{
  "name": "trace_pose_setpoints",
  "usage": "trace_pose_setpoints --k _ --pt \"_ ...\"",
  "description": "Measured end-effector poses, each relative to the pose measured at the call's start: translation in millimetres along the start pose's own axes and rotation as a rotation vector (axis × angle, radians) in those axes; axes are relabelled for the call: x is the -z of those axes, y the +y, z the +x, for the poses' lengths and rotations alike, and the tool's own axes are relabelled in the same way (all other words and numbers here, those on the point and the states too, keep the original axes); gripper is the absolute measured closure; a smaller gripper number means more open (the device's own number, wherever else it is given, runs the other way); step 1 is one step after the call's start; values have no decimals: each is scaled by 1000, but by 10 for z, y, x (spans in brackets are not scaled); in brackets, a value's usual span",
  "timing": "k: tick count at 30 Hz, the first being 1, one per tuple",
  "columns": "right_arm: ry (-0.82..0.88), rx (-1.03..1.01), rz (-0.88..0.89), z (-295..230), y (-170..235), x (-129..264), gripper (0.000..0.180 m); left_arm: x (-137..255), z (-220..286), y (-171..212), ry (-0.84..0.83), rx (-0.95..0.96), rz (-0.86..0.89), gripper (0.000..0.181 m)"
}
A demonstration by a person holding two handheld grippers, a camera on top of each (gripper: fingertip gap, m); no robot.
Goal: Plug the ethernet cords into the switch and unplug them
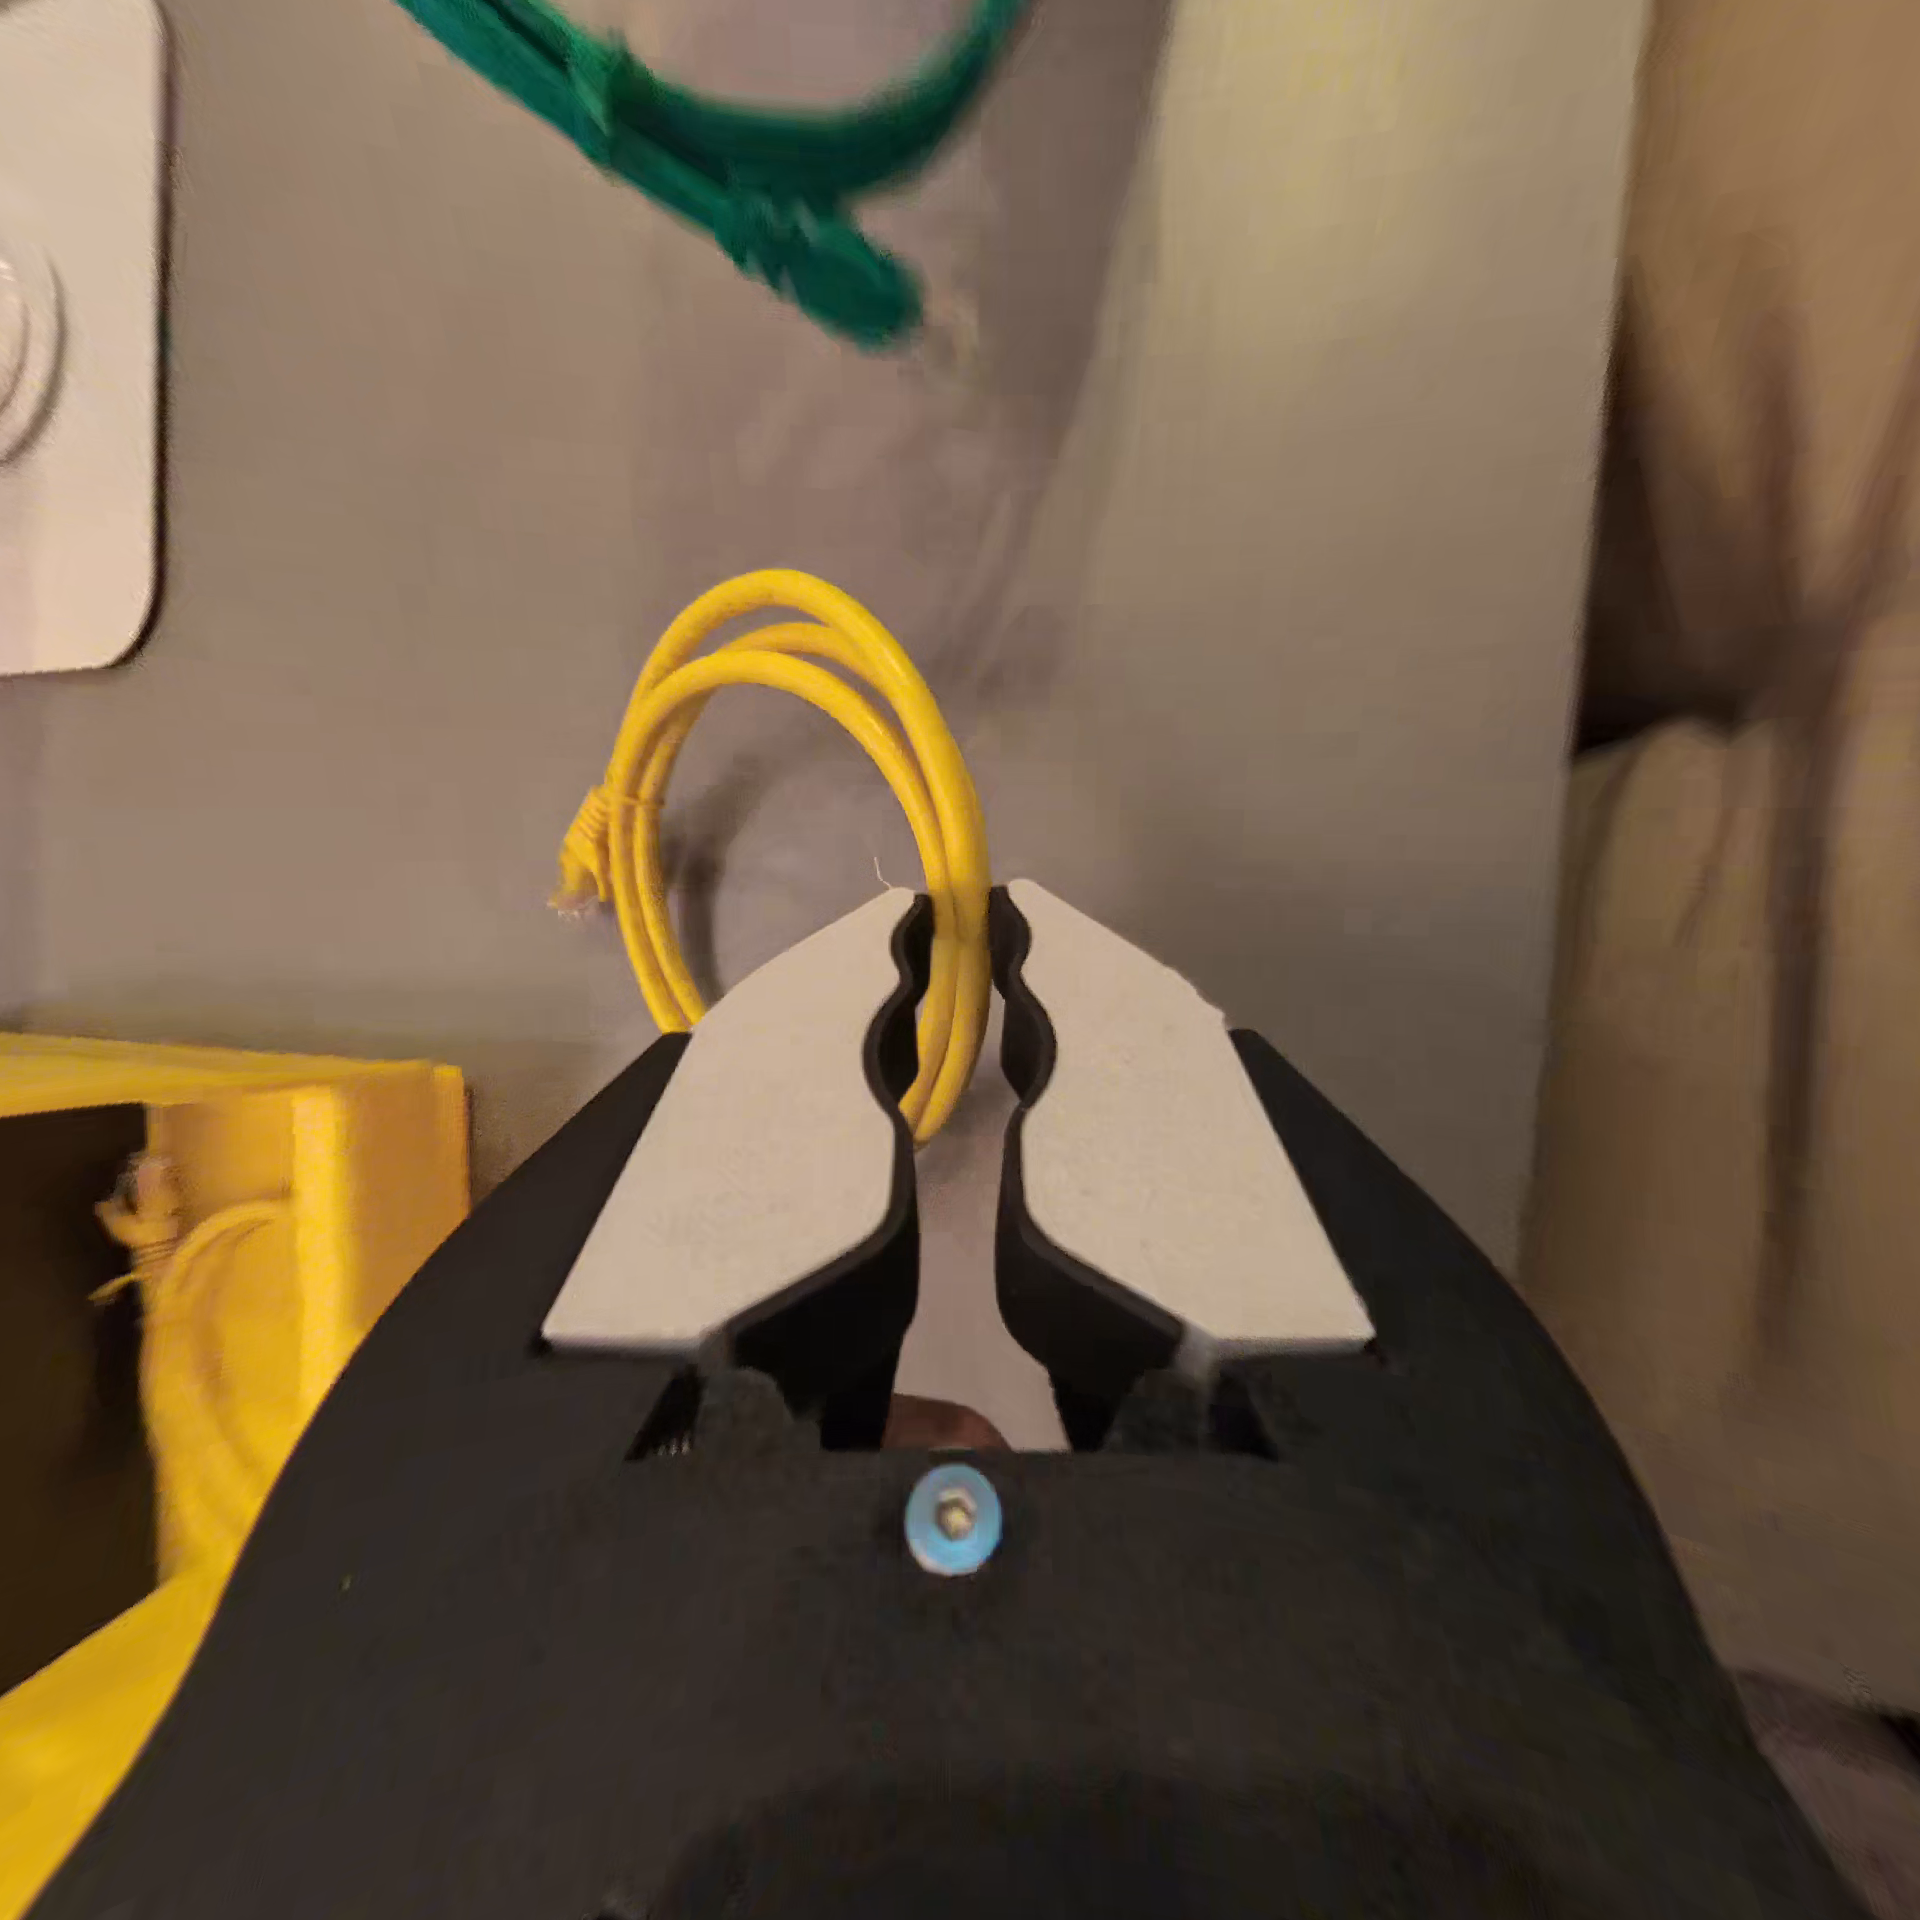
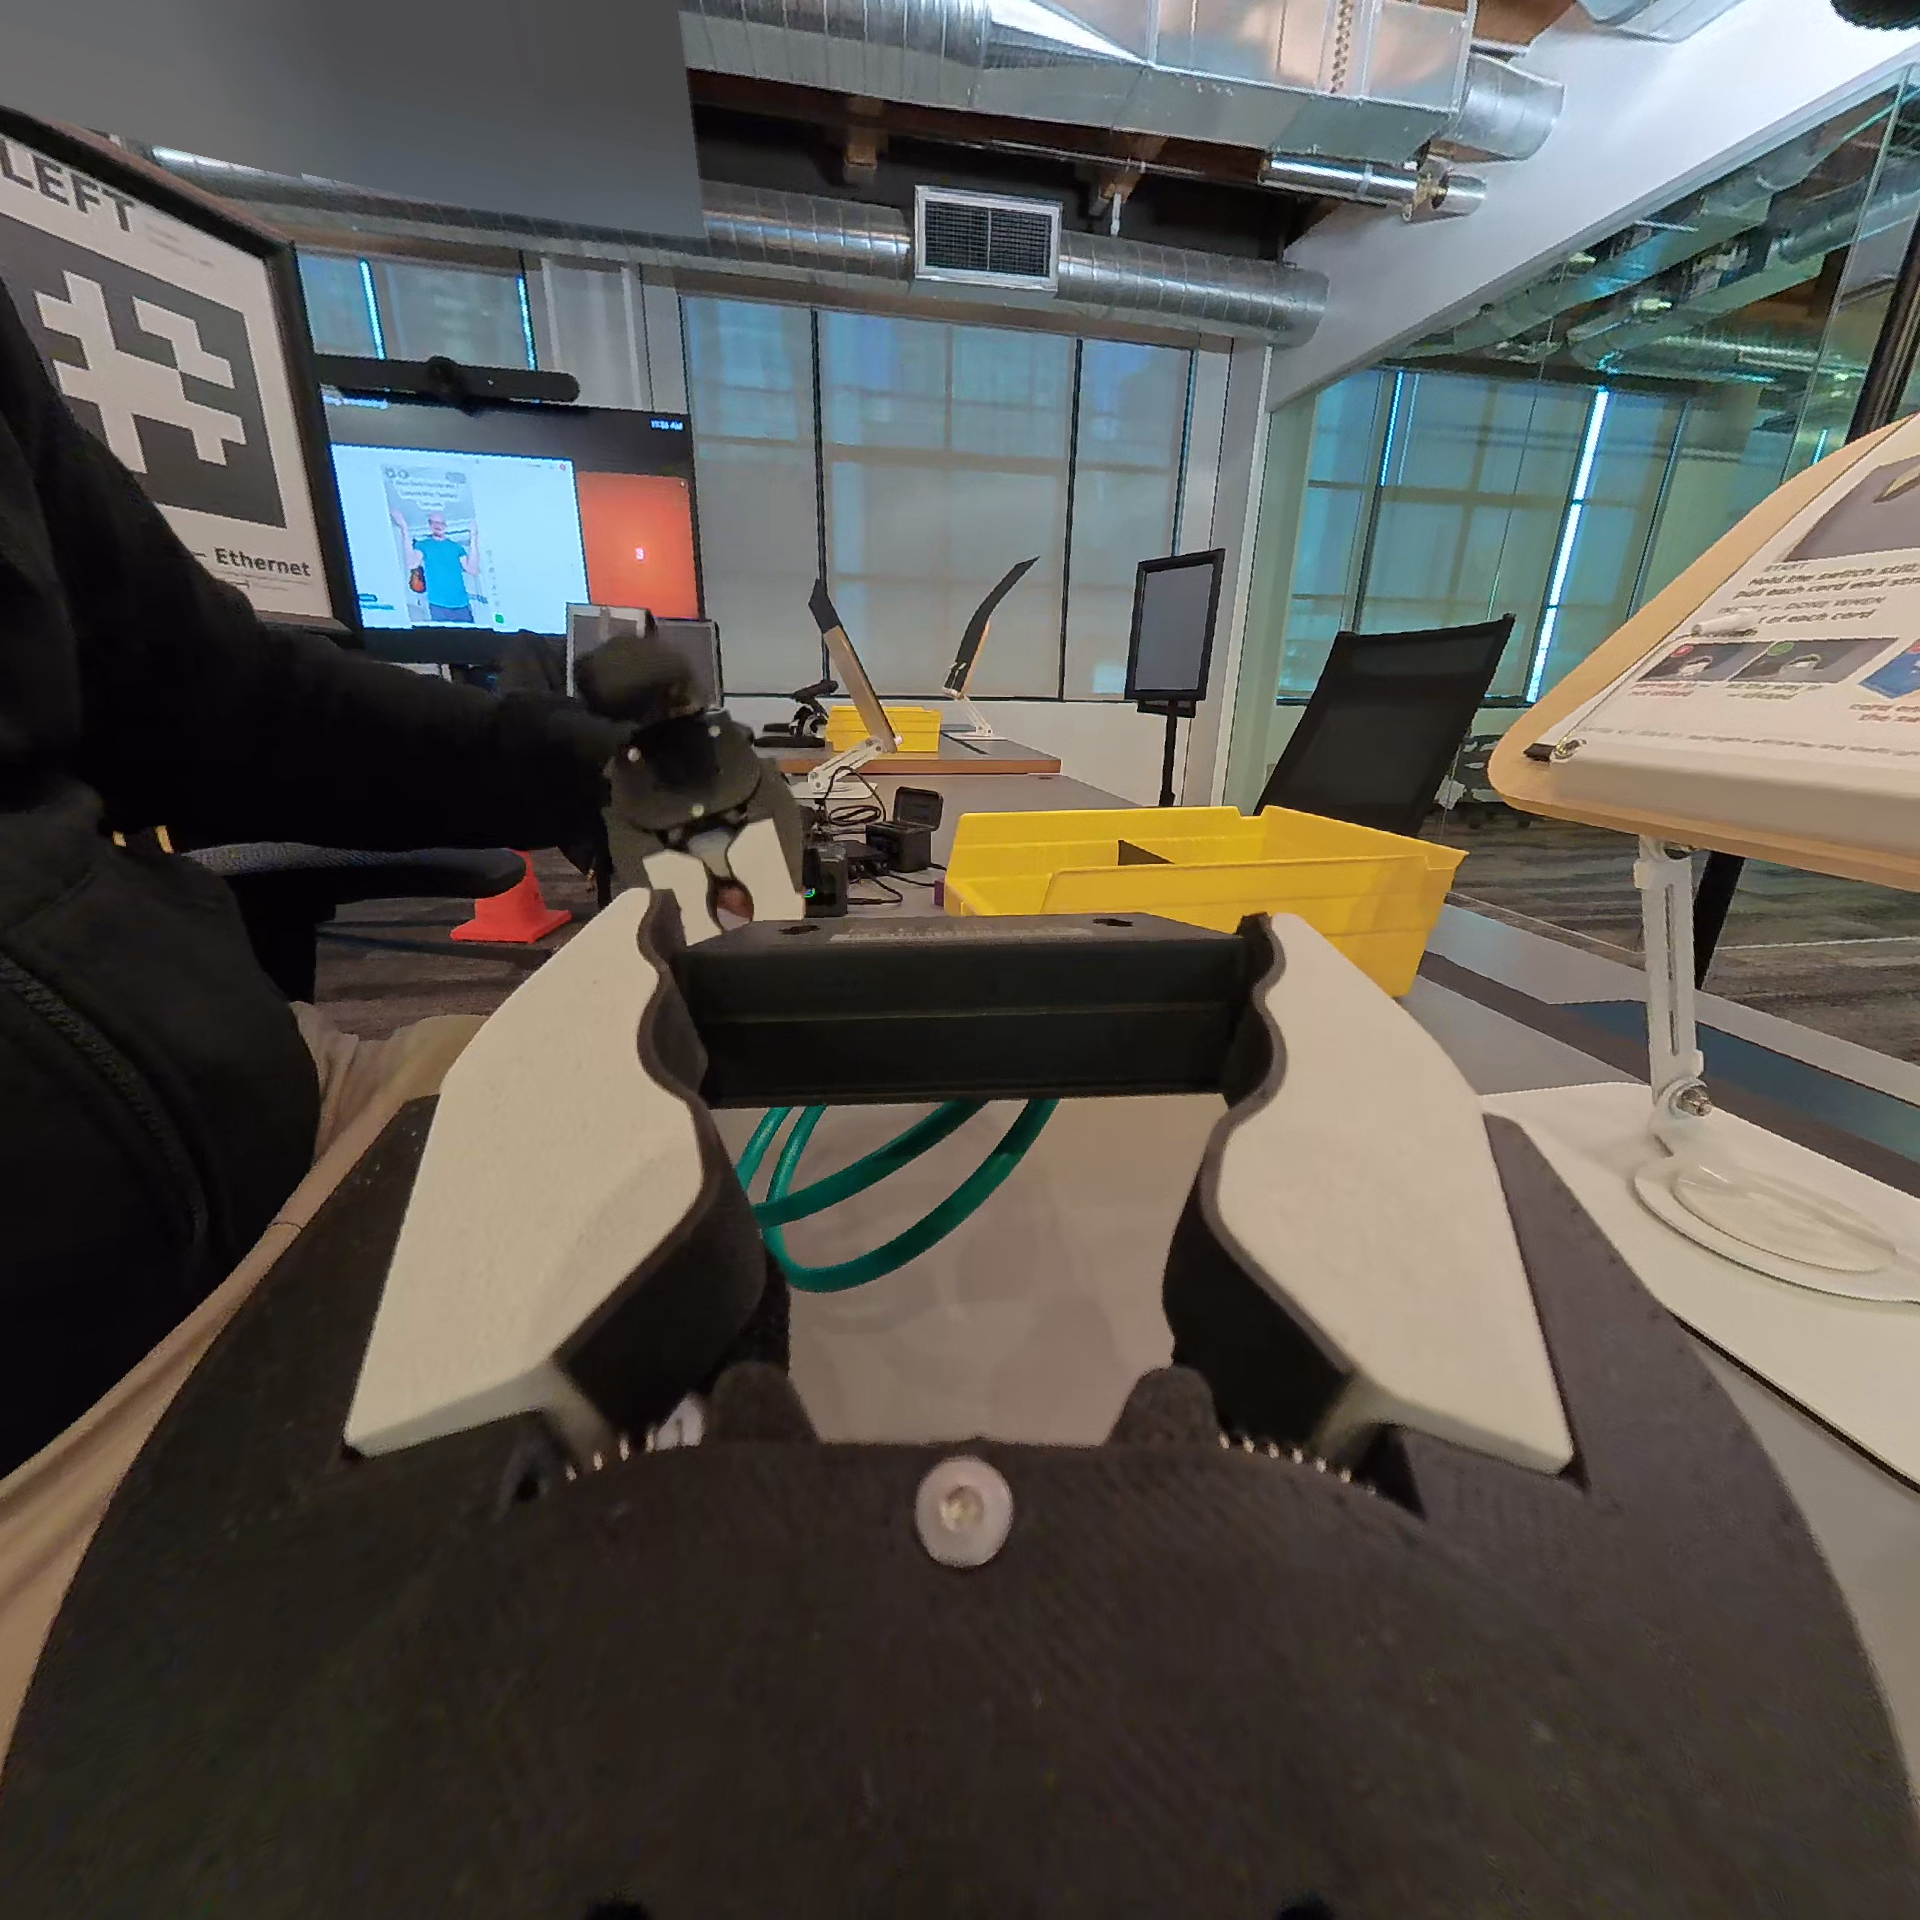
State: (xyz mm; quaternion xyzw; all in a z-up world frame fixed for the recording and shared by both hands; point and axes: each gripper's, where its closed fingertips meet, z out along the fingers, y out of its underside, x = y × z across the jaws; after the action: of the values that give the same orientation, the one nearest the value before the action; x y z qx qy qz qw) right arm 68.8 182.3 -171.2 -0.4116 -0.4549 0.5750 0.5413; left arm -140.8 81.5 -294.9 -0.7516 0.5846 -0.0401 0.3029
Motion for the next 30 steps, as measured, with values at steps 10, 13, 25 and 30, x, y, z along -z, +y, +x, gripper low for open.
trace_pose_setpoints --k 10,13,25,30 --pt "5 -9 -9 18 30 -5 80 353 -337 481 -195 389 -107 124" --pt "1 -7 -14 12 36 -14 80 434 -286 813 -271 741 -190 122" --pt "6 1 -4 6 6 2 81 -35 -289 817 -247 1197 -37 135" --pt "8 3 1 7 -8 12 81 -230 -526 588 -167 1009 -46 143"
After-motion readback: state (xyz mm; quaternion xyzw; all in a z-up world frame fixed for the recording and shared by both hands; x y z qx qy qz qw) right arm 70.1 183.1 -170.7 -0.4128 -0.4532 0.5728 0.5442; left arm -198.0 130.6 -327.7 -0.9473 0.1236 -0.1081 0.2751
